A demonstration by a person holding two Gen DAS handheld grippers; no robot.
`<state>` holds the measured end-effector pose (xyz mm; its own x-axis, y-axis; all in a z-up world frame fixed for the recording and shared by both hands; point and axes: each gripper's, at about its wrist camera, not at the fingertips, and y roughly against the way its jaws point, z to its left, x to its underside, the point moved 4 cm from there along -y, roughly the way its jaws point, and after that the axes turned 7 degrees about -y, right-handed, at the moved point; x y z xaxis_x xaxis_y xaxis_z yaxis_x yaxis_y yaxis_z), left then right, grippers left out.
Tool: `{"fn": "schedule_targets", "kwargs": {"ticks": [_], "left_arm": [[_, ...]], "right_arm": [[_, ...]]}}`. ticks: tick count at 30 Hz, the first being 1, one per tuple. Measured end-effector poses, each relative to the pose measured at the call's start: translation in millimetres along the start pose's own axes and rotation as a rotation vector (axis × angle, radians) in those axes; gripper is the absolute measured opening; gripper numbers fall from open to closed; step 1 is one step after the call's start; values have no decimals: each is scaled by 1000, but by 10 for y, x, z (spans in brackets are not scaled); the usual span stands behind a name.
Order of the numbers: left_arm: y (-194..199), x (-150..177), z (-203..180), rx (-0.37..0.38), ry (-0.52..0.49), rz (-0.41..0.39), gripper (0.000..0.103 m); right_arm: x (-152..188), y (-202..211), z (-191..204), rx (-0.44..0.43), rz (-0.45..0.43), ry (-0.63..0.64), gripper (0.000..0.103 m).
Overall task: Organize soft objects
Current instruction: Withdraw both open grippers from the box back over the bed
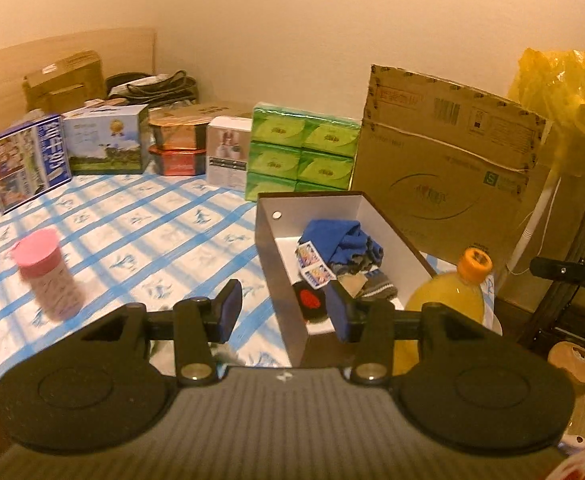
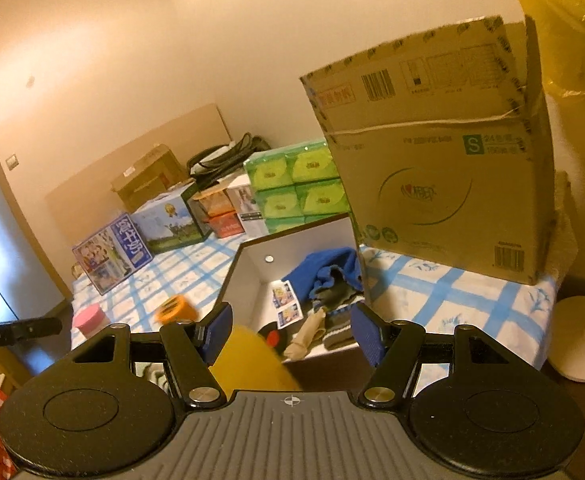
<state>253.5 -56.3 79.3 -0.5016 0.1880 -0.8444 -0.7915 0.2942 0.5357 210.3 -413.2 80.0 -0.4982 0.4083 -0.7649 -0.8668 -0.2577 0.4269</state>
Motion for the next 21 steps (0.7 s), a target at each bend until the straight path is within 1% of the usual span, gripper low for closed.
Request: {"fn": "schedule_targets", "kwargs": {"ticks": [6,10,14,18,21], "left_arm": [[345,226,10,-47,28,0,43],[511,363,20,-62,45,6,43],[636,515,39,-87,43,15,43],[719,691,102,-102,59,40,43],[756,820,180,-106,67,59,43]], "right_arm": [[293,274,277,-27,17,43,65],[520,374,458,-74,52,49,65],[739,386,622,-104,94,49,65],[944,326,779,-107,141,54,66],[1096,309,886,-127,167,44,66]]}}
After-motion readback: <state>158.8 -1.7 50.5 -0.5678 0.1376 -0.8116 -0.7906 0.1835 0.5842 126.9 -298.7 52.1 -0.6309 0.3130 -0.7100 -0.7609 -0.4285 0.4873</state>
